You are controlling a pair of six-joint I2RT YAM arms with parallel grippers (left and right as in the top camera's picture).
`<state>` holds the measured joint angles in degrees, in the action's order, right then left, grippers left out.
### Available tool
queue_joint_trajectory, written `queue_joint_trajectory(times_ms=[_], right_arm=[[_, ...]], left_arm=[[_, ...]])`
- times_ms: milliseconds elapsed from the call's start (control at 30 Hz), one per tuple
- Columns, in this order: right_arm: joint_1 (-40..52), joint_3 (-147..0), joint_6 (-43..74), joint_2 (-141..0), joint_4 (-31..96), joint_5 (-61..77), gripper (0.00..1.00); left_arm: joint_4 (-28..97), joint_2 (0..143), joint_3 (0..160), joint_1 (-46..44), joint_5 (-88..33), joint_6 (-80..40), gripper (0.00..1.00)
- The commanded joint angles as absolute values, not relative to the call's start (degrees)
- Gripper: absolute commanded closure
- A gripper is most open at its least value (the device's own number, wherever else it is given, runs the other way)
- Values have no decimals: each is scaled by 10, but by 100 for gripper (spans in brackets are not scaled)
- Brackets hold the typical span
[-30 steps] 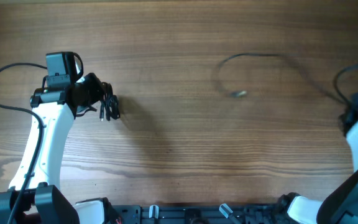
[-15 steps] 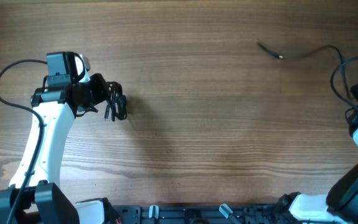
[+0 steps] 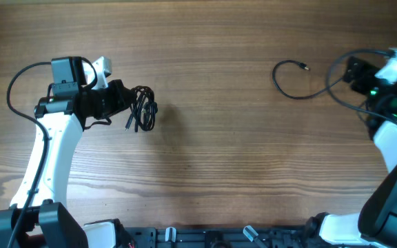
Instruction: Untangle cables
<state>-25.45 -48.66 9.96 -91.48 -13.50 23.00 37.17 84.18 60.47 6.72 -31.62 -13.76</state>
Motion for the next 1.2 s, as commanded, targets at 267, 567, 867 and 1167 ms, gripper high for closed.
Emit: queue_joint_trajectory(times_ms=[267,567,867,1167], right_arm=[[-154,-498,159,-1159,-168,90,96],[-321,-514,241,-1130,-93,43,96],[-211,-561,242,-958,37,218,66],[17,-558,241,-959,134,267,56]], left_arm=[[365,868,602,51,-355,-121,96],[196,1006,602,-19,-572,-122,96],[177,1032,602,-25,-508,-124,53],[179,971,613,-23,-368,-180,8]])
